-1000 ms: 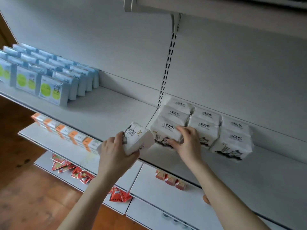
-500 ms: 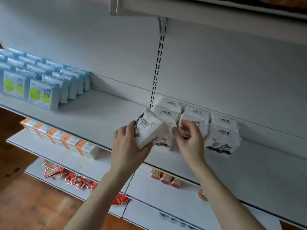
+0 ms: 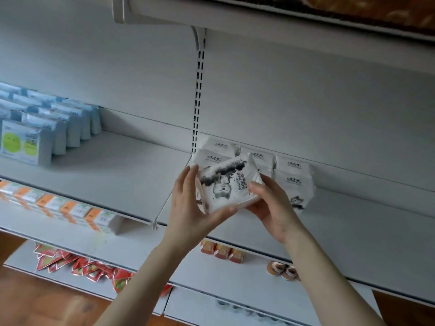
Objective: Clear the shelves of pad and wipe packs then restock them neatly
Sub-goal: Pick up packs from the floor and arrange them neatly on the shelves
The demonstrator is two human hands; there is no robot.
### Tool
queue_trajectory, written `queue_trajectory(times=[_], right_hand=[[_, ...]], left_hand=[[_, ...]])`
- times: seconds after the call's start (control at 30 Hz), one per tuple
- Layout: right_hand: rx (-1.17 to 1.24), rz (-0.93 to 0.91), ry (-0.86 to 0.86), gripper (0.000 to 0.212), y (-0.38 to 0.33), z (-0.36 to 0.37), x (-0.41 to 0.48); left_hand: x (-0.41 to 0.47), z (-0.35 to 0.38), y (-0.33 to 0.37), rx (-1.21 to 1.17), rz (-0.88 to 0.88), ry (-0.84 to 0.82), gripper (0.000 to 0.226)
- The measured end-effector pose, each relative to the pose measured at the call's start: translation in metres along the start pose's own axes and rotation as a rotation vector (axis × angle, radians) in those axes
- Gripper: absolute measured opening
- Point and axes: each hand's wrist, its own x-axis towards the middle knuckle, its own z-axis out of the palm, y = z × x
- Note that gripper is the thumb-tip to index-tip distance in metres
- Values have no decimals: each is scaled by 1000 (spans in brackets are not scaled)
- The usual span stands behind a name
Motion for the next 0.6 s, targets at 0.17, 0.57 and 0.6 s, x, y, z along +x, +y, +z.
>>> queue_trajectory(times=[0.17, 0.57, 0.6], right_hand=[[-10, -23, -67, 45, -2, -15, -5], [-102, 60, -83, 63, -6, -42, -8], [-67, 52, -54, 66, -5, -41, -8]], left_hand=[[0, 8, 8, -514, -206, -87, 110], [6, 15, 14, -426, -356, -208, 78], [7, 15, 15, -432, -371, -259, 79]])
